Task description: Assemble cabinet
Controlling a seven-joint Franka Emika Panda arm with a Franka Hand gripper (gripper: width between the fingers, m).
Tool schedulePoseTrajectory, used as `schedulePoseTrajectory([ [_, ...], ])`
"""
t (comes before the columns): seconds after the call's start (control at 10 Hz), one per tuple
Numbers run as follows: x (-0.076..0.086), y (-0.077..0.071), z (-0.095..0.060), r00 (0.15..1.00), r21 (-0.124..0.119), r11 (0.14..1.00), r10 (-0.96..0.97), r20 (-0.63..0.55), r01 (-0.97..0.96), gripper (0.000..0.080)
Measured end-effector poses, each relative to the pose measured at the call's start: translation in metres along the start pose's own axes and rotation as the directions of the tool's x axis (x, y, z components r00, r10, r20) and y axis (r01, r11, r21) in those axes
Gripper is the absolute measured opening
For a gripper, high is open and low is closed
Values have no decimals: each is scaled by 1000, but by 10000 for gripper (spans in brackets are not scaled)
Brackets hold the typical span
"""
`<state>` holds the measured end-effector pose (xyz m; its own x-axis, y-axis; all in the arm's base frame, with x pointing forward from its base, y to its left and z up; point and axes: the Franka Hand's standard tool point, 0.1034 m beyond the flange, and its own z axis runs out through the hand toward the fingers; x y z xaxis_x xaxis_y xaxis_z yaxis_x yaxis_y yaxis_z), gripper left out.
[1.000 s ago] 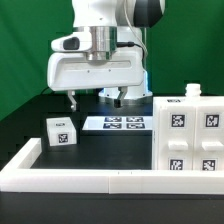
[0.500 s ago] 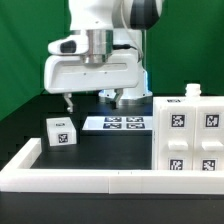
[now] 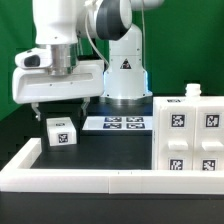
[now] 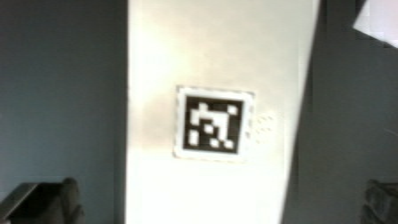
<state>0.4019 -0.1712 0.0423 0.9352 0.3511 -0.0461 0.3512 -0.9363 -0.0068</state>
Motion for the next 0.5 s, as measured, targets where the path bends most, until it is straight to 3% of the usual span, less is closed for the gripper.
schedulePoseTrajectory([
  [0.2, 2, -2, 4, 1000, 10, 1000, -2, 12, 2, 796],
  [0.5, -2, 1, 19, 1000, -4, 1000, -11, 12, 11, 796],
])
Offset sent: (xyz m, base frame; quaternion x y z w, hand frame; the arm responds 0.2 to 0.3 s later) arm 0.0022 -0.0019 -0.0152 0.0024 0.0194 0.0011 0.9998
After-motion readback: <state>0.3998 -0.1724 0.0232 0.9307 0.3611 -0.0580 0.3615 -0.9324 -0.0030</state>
